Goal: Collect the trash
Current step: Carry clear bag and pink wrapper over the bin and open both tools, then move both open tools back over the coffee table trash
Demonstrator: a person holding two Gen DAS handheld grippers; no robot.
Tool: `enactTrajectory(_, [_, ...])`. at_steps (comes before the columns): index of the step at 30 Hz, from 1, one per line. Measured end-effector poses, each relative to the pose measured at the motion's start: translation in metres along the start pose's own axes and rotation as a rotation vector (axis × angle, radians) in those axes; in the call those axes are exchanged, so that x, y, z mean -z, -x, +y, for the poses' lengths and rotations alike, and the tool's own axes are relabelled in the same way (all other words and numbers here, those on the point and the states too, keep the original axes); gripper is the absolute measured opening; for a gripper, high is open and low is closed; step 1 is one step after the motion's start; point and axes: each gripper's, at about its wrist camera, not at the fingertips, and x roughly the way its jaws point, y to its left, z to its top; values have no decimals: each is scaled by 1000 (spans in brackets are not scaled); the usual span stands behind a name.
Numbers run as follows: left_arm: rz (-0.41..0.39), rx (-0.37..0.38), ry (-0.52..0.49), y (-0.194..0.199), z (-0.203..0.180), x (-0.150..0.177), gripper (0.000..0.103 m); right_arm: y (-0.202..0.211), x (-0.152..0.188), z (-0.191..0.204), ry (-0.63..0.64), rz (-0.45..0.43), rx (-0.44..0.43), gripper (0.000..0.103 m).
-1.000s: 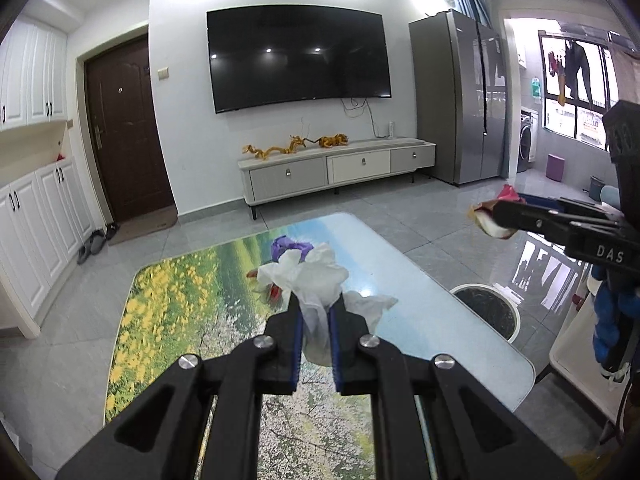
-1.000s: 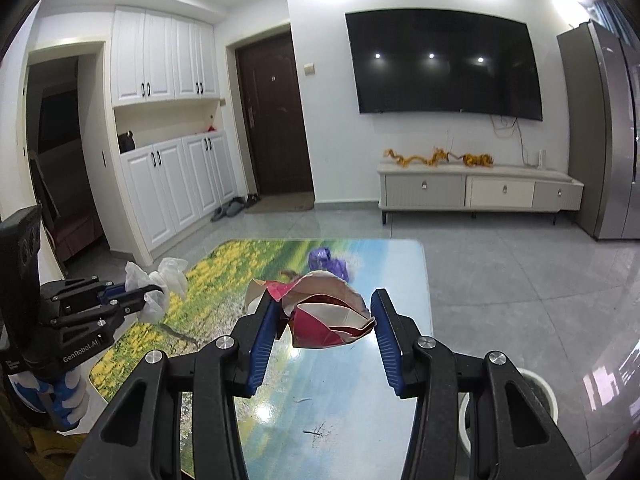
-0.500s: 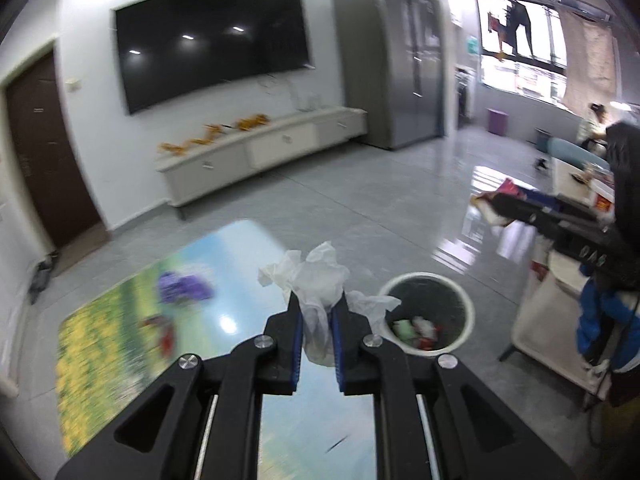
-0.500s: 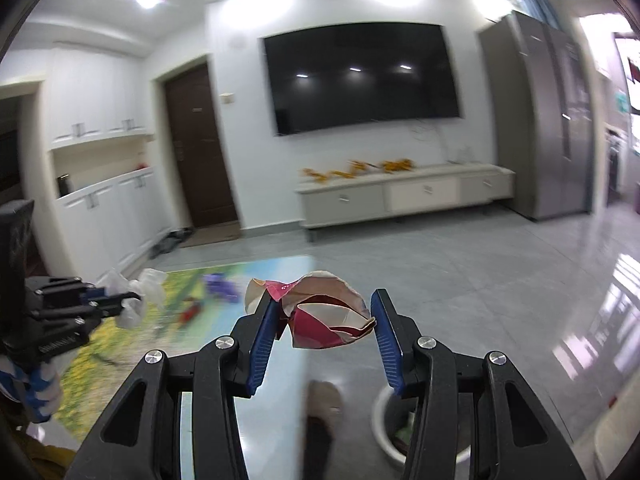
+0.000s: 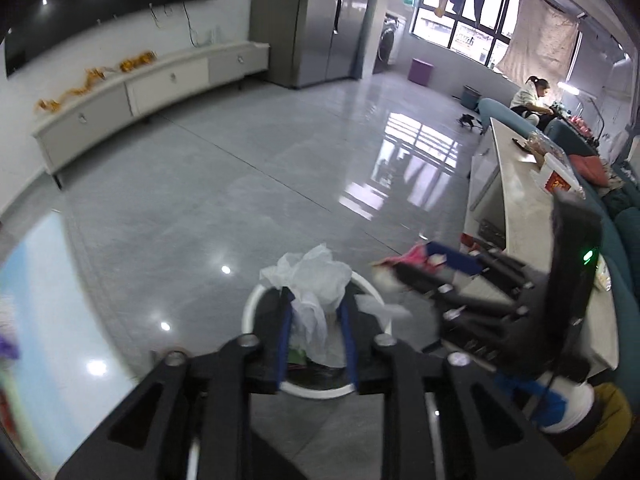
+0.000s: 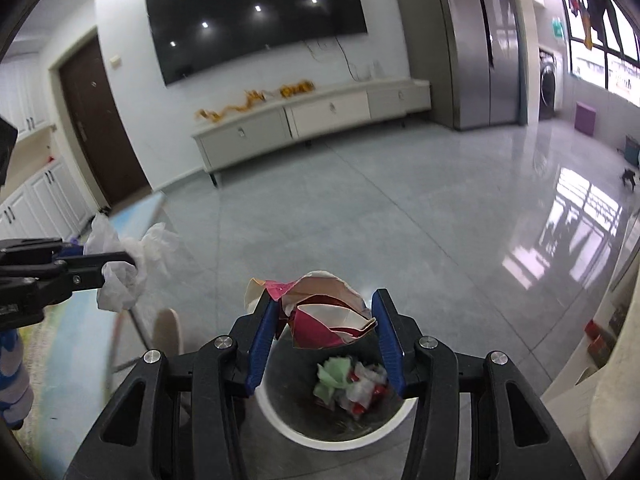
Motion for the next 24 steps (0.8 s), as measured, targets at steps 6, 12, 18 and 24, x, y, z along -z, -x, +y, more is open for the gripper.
enactTrajectory(6, [9,31,37,-30,8,-8,53,-48,13,-14,-24,93,35,60])
enactTrajectory(12, [-14,-9,32,-23,8,-1,53,-45,16,-17,-47,102,47,63])
enactTrajectory(18, [-116,-106,-8,19,2,6,53,-6,8,1,-33,30,53,64])
enactTrajectory(24, [-217,-211,-58,80,-6,25,53,53,-7,27,8,-82,64,69])
